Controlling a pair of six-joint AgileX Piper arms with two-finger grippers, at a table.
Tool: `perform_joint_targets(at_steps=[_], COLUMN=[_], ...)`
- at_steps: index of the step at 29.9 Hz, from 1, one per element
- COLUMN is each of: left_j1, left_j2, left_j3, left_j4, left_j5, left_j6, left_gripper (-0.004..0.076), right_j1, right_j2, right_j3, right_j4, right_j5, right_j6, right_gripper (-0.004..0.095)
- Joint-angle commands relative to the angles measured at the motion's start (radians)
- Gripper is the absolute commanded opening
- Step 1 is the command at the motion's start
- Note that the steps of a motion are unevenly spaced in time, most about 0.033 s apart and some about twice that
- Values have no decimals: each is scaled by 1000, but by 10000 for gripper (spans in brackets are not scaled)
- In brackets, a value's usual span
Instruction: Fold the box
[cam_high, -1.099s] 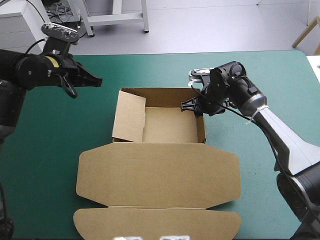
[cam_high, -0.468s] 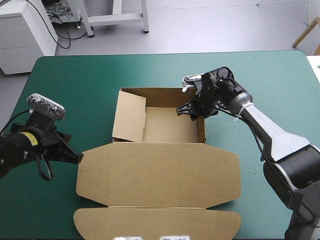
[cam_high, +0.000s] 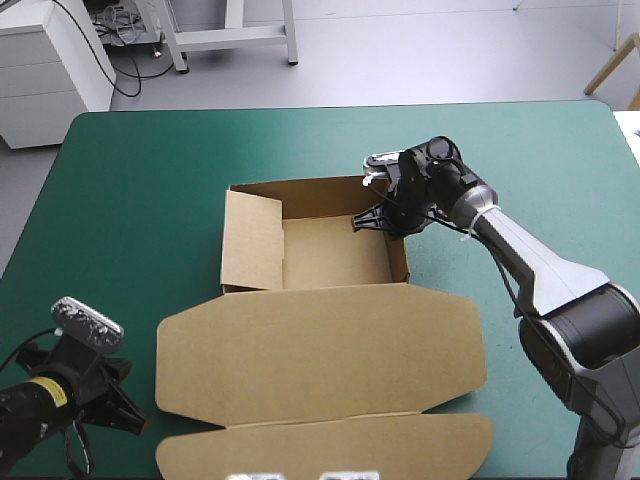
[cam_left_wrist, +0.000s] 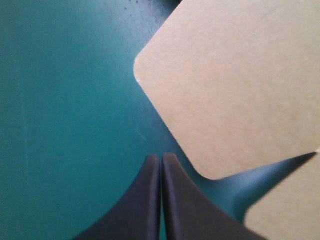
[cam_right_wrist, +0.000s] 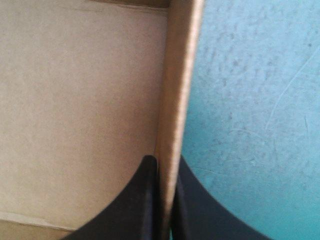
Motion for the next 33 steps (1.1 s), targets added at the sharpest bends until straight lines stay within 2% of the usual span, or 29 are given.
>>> perform_joint_targets(at_steps=[1,5,8,12,17,23,28,33], left_j1=[-1,-1,-1,-1,-1,-1,-1,-1], left_j2=[-59,-117,-143,-159,-166,-166,-166,-166], left_j3=[57,146,200,252,255,255,255,255], left_j4=[-1,-1,-1,-1,-6,-6,-6,-6], left_j5=[-70,-87,-94,-102,-163,-143,-119,-114], left_j6=[-2,-2,-2,-2,-2,-5,-5,-5], left_gripper=[-10,-10,-10,-10,-10,-10,-10,-10], right_j1=[-5,-12,-40,-107,-209,-418,-637,-837], right_j2=[-50,-50,-50,-81,-123,-171,-179,-161], right_j3=[-24,-36,-74,-120,-128,-128,-128,-128], right_j4=[-11,-31,-49,-49,-74,-107,-141,-185], right_j5=[-7,12,73,92,92,92,92,77], right_j6=[-14,-9,-9,10,-10,-80,-163,-175], right_gripper=[-19,-19,-19,-19,-19,-19,-19,-19])
